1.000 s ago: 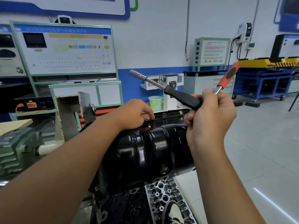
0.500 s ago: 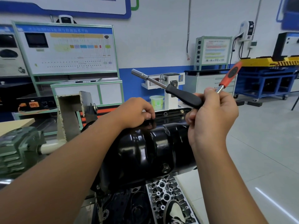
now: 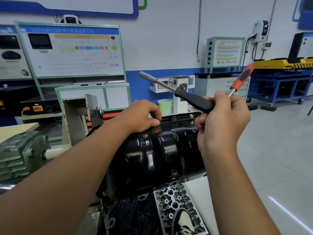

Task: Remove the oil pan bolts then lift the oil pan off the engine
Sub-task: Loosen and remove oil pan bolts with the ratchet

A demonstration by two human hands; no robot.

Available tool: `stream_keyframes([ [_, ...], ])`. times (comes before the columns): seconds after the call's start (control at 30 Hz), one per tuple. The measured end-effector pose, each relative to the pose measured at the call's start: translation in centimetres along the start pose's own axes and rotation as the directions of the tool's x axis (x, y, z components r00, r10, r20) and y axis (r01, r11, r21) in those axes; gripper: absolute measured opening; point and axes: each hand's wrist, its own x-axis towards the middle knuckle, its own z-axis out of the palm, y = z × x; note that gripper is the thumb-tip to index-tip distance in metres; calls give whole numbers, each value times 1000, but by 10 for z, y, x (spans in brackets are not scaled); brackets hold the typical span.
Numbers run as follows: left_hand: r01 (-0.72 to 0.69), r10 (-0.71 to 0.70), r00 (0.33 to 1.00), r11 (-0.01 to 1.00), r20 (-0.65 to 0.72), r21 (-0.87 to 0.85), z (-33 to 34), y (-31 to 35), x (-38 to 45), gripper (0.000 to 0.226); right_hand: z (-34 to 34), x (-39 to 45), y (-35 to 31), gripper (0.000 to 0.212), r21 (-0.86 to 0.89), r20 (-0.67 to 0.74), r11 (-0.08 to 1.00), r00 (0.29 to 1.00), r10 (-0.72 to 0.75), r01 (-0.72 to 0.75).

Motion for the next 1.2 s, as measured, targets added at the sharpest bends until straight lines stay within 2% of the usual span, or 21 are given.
stream_keyframes([
  [0.1, -23, 23, 1000, 999, 17, -39, -1, 1, -3, 14, 0, -1, 0, 16, -1, 3, 1000, 1000, -5, 5],
  [0.2, -6, 9, 997, 999, 76, -47, -1, 4, -2, 20, -1, -1, 0, 14, 5, 3, 1000, 1000, 2, -2],
  [0.37, -1, 1, 1000, 1000, 20, -2, -1, 2, -1, 12, -1, 0, 1, 15, 16, 9, 1000, 1000, 6, -6],
  [0.47, -20, 21, 999, 999, 36, -40, -1, 3, -3, 6, -1, -1, 0, 13, 12, 8, 1000, 1000, 4, -4],
  [0.57, 17, -14, 996, 999, 91, -35, -2, 6, -2, 19, -1, -1, 0, 14, 16, 4, 1000, 1000, 7, -7],
  [0.8, 10, -10, 1000, 1000, 4, -18, 0, 3, -2, 16, -1, 0, 0, 15, -2, 3, 1000, 1000, 0, 0],
  [0.87, -3, 4, 999, 999, 35, -52, -1, 3, -3, 8, -1, -1, 0, 15, -4, 3, 1000, 1000, -2, 2],
  [0.97, 28, -22, 994, 998, 105, -54, -1, 5, -2, 23, -1, -1, 0, 16, 7, -1, 1000, 1000, 3, -3],
  [1.2, 33, -31, 999, 999, 41, -42, 1, 2, 2, 29, -1, 0, 0, 14, 2, -9, 1000, 1000, 0, 0],
])
